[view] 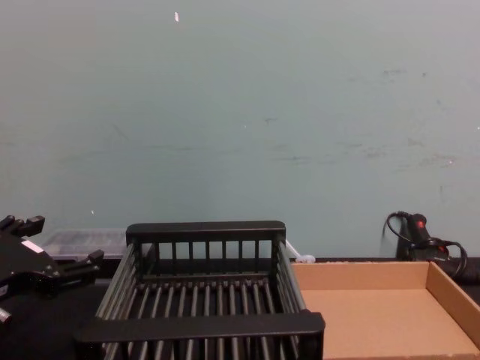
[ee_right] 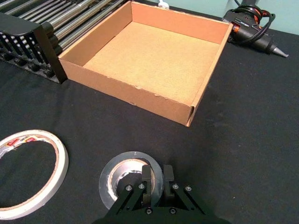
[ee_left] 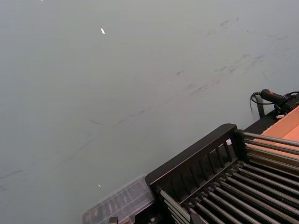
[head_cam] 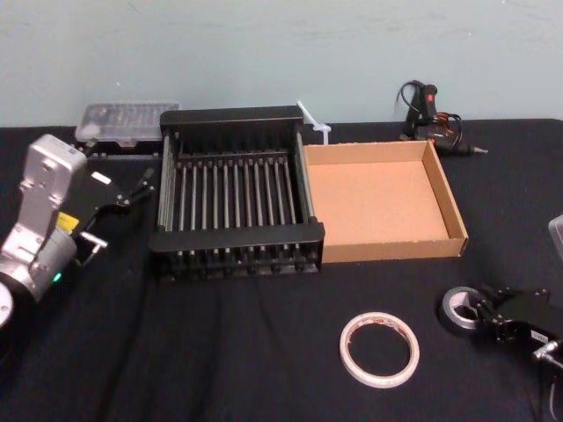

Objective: Pick up the white tape and place it into the black box , Pick up the silver tape and place it into the brown box.

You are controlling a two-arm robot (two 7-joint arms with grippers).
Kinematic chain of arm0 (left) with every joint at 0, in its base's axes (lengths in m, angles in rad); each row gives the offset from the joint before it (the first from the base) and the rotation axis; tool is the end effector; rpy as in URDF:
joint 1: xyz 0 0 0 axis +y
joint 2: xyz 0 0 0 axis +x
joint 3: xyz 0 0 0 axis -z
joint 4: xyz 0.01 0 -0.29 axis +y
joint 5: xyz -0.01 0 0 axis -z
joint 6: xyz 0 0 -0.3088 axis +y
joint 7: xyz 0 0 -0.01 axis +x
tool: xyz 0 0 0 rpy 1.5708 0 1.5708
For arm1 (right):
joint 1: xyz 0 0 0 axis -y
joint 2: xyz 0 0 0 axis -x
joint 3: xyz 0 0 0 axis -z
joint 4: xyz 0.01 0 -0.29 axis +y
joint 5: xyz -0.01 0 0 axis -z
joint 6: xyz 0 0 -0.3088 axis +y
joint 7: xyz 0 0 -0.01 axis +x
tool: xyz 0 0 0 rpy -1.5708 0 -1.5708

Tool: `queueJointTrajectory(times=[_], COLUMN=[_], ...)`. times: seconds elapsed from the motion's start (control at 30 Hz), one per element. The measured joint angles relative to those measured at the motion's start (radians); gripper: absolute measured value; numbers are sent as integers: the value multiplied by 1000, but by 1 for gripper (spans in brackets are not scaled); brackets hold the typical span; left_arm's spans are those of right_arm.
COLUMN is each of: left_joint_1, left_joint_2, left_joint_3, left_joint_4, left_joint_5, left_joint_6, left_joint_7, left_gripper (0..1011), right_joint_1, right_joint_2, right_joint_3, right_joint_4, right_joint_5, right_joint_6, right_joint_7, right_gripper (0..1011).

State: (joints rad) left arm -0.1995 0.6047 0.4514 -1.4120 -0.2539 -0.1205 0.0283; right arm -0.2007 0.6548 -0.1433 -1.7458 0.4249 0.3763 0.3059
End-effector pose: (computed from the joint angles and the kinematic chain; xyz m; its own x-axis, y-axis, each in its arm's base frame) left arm 0.3581 0.0827 -0.3023 0.2923 0.8803 0.3737 -0.9553 0.2873 0.0703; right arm 0.2705 -0.1128 -0.2854 0.4895 -0.8717 0.0204 0.7493 0.4086 -0.5211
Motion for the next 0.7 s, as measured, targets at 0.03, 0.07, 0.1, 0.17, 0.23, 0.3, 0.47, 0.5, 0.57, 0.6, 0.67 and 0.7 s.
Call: queueJointTrajectory(times=[0.03, 0.07, 0.1, 0.17, 0.23, 0.3, 0.47, 0.5, 0.57, 0.6, 0.67, 0.7], left_joint_1=[0, 0, 0, 0, 0, 0, 0, 0, 0, 0, 0, 0], left_joint_2=[0, 0, 0, 0, 0, 0, 0, 0, 0, 0, 0, 0], left_joint_3=[0, 0, 0, 0, 0, 0, 0, 0, 0, 0, 0, 0], left_joint_4=[0, 0, 0, 0, 0, 0, 0, 0, 0, 0, 0, 0], left_joint_5=[0, 0, 0, 0, 0, 0, 0, 0, 0, 0, 0, 0], left_joint_6=[0, 0, 0, 0, 0, 0, 0, 0, 0, 0, 0, 0], left_joint_7=[0, 0, 0, 0, 0, 0, 0, 0, 0, 0, 0, 0], left_gripper=[1001, 1001, 1001, 1001, 1001, 1001, 1001, 1001, 1001, 1001, 1001, 1001], right_joint_1=[0, 0, 0, 0, 0, -1, -8, -11, -16, -16, -23, -26], right_joint_2=[0, 0, 0, 0, 0, 0, 3, 4, 5, 5, 7, 8], right_joint_3=[0, 0, 0, 0, 0, 1, 11, 16, 24, 24, 33, 38], right_joint_4=[0, 0, 0, 0, 0, 0, -11, -17, -28, -28, -39, -48], right_joint_5=[0, 0, 0, 0, 0, 0, 13, 19, 29, 29, 40, 47], right_joint_6=[0, 0, 0, 0, 0, 0, -5, -5, -5, -5, -5, -5], right_joint_7=[0, 0, 0, 0, 0, 2, 15, 17, 18, 18, 19, 19], right_gripper=[158, 158, 158, 157, 158, 158, 158, 158, 158, 158, 158, 158])
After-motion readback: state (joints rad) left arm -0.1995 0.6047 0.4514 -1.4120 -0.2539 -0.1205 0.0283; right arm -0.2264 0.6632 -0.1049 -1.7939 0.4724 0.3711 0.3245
